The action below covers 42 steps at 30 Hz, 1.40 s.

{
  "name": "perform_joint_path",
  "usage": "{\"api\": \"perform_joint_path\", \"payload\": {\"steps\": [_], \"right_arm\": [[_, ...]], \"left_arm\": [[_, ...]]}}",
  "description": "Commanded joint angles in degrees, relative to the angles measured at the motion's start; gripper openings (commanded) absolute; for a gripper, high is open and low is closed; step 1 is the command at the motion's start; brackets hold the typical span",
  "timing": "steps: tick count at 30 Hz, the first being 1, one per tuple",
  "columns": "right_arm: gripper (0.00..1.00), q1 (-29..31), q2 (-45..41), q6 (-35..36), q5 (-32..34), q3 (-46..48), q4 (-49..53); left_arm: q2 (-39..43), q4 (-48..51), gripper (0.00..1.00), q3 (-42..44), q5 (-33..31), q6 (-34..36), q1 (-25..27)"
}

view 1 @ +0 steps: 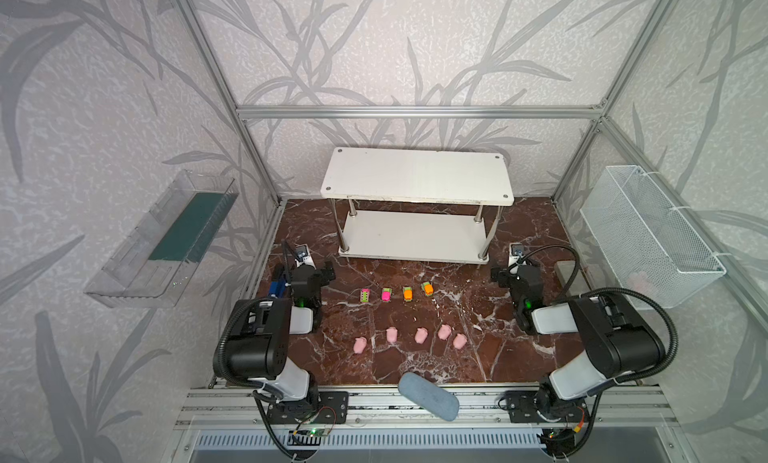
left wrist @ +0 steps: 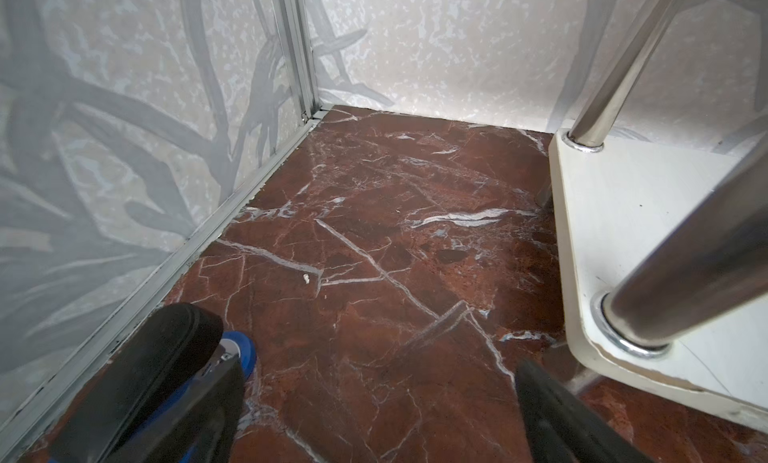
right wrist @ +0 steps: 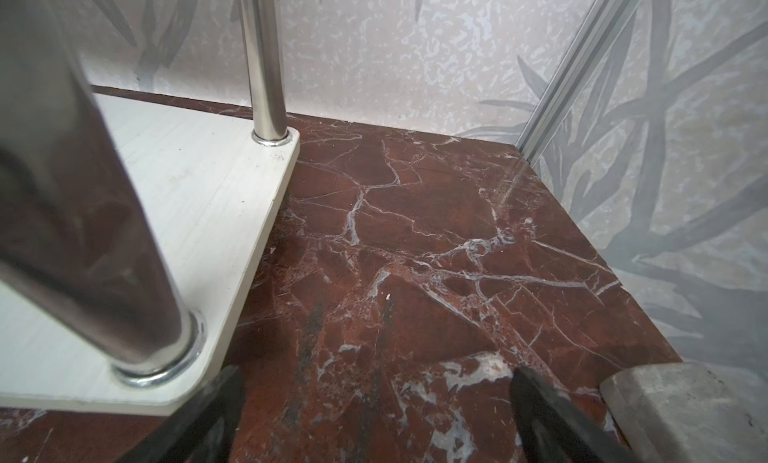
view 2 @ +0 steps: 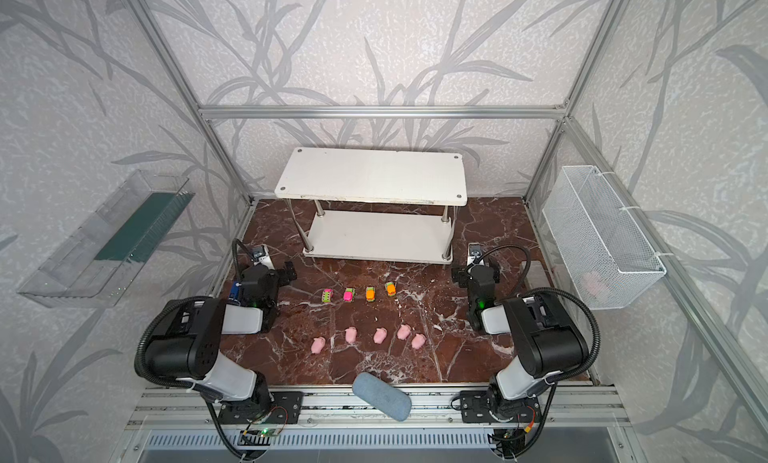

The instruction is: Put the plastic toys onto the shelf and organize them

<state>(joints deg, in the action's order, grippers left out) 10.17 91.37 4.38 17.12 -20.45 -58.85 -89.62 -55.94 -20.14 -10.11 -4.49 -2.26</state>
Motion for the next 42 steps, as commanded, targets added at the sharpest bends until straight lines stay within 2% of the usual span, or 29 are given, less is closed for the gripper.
{"api": "perform_joint_path", "payload": {"steps": [1,4,35,37,39,42], "right_arm": [[0.99,0.11,0.47,0.23,0.84,0.47,-1.88],[0.99,0.11,0.46,0.2,0.89,0.45,-1.88],[0.99,0.11,0.4,0.11,0.8,0.44,-1.86],[0.99,0.28,-0.28,0.03,2.6,0.25,-1.14],[0.99,0.37,-1.63,-0.05,1.57,-0.2,1.18],[0.96,0.37,-1.75,0.33,1.51,0.18,0.38]], "left_arm": [[-0.18,-2.87,0.99,0.9,5.43,2.95,0.08],[0.06,2.74,0.99,-1.62,6.47,2.96,0.0],[-0.2,1.67,1.0,-1.31,6.24,2.38,-0.38],[0.06,1.46,0.99,-1.19,5.98,2.38,-0.38],[2.81,4.32,0.99,-1.6,3.78,1.74,-0.44],[9.22,16.92,0.99,-4.98,2.8,1.9,-0.07]]}}
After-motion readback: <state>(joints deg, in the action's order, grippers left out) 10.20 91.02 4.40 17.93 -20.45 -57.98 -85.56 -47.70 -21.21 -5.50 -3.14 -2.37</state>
